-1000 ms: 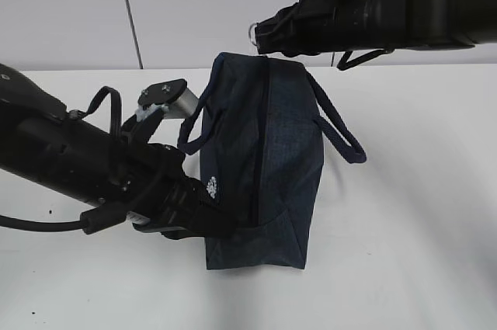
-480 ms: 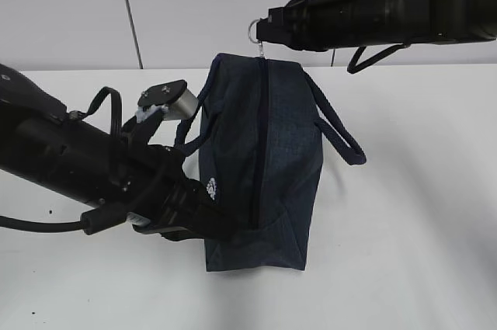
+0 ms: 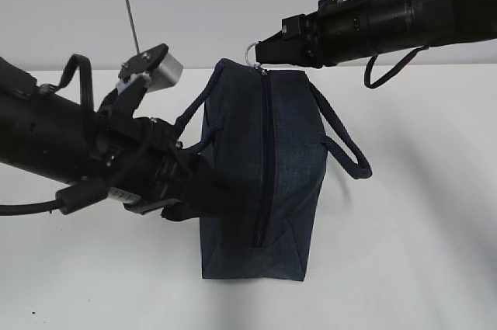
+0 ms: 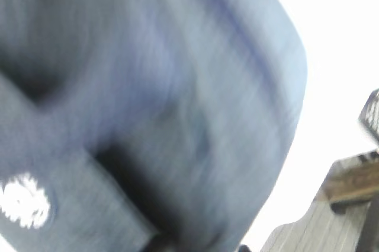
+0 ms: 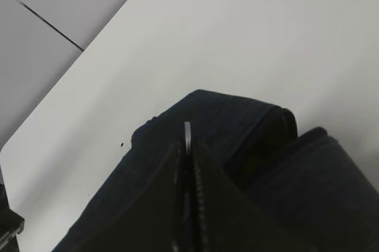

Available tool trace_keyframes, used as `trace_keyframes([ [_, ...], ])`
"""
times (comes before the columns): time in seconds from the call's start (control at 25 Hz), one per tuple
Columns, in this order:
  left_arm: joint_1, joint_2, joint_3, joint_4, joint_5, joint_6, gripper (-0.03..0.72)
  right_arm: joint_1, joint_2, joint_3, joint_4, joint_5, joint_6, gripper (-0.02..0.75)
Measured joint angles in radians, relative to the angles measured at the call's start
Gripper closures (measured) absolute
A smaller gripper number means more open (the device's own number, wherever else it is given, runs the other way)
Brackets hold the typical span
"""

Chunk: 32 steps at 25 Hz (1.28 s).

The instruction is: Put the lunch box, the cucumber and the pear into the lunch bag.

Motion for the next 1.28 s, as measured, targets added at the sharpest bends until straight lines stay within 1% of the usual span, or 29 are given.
trace_keyframes([
  [0.04, 0.0, -0.011, 0.0, 0.0, 0.0, -0.008, 0.379, -0.004, 0.0, 0.0, -0.012, 0.015, 0.019, 0.732],
  [0.08, 0.0, -0.025, 0.0, -0.001, 0.002, -0.015, 0.358, -0.009, 0.0, 0.0, -0.018, 0.03, 0.028, 0.733],
  [0.2, 0.0, -0.066, 0.0, -0.006, 0.004, -0.019, 0.326, -0.019, 0.0, 0.0, -0.027, 0.053, 0.049, 0.732],
  [0.44, 0.0, -0.147, 0.0, -0.09, -0.093, -0.019, 0.317, -0.019, 0.0, 0.0, -0.031, 0.063, 0.058, 0.732],
  [0.64, 0.0, -0.156, -0.001, -0.191, -0.202, -0.021, 0.316, -0.019, 0.0, 0.0, -0.031, 0.063, 0.059, 0.732],
  [0.72, 0.0, -0.141, -0.017, -0.216, -0.251, -0.021, 0.316, -0.021, 0.0, 0.0, -0.031, 0.065, 0.059, 0.732],
  [0.84, 0.0, -0.085, -0.078, -0.23, -0.282, -0.021, 0.316, -0.027, 0.0, -0.002, -0.013, 0.067, 0.059, 0.732],
  [0.96, 0.0, -0.011, -0.14, -0.234, -0.314, -0.021, 0.331, -0.04, 0.0, -0.002, 0.014, 0.07, 0.06, 0.732],
  [1.08, 0.0, 0.057, -0.183, -0.239, -0.34, -0.021, 0.365, -0.043, 0.0, -0.002, 0.021, 0.072, 0.062, 0.732],
  [1.28, 0.0, 0.123, -0.202, -0.241, -0.34, -0.021, 0.435, -0.046, 0.0, -0.002, 0.021, 0.076, 0.064, 0.732],
])
